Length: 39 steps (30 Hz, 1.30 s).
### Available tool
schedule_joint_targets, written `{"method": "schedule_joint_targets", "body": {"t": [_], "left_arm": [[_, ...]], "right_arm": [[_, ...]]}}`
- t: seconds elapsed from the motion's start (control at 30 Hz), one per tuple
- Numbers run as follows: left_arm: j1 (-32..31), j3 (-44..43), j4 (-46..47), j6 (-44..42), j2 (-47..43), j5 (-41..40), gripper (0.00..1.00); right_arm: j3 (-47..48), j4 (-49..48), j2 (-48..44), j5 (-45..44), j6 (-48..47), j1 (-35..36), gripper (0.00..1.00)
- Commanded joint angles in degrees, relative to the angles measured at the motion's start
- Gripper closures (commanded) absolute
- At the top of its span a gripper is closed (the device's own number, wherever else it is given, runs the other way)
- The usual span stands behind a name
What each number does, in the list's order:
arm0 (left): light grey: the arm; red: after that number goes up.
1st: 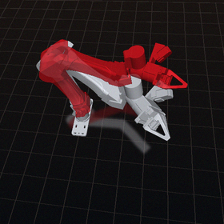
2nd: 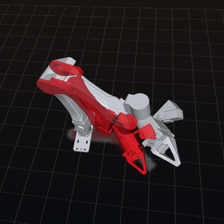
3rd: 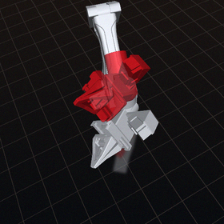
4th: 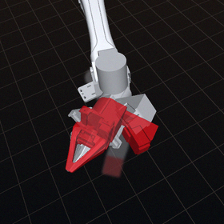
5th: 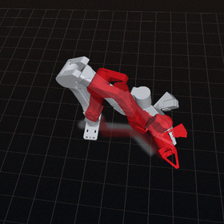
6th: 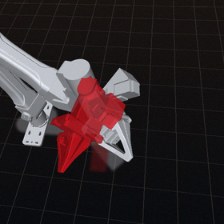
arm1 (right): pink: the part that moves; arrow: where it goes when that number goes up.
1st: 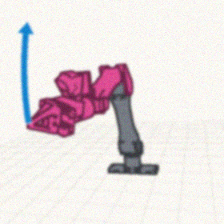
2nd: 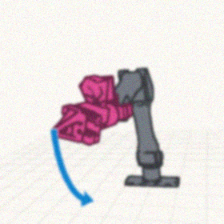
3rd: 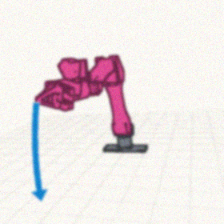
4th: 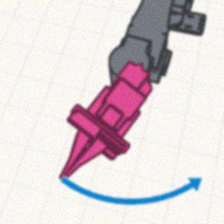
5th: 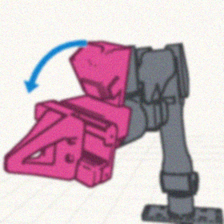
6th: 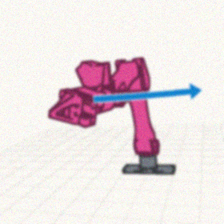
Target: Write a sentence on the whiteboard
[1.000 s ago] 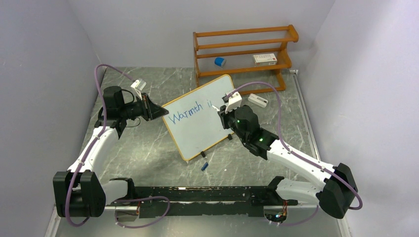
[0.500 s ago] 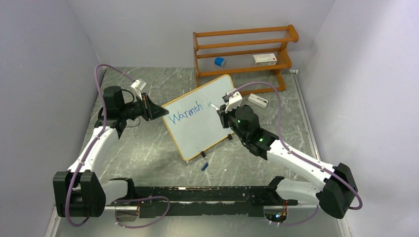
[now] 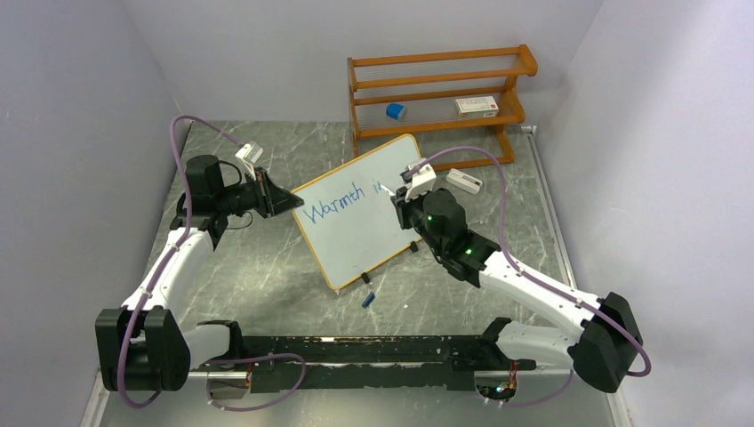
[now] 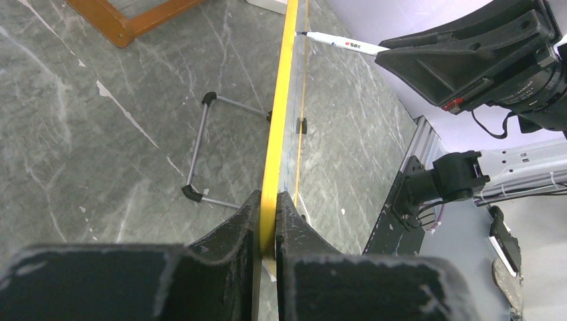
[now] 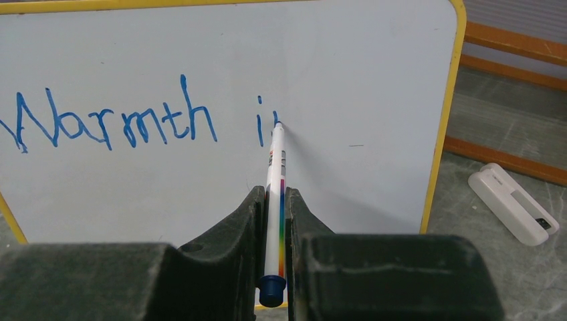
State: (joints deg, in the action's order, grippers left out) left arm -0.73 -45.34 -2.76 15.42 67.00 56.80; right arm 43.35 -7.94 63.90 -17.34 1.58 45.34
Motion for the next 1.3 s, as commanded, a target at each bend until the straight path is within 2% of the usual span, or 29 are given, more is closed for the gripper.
{"method": "schedule_joint_targets", "body": {"t": [0.0,0.73,1.27], "left_arm": [[0.6,-0.1,-2.1,-2.6,1.3,-3.7,0.95],[0.6,-0.1,-2.2,-2.7,1.2,-3.6,0.95],[0.6,-0.1,-2.3,-2.8,1.1,-3.9,0.95]], "right_arm": [[0.2,-2.8,0.7,-0.9,-0.6,-0.5,1.00],[0.0,-3.7,0.9,-3.7,-0.5,-0.8,1.00],[-0.3,1.4,-0.2,-2.6,1.0,-0.9,1.00]]}}
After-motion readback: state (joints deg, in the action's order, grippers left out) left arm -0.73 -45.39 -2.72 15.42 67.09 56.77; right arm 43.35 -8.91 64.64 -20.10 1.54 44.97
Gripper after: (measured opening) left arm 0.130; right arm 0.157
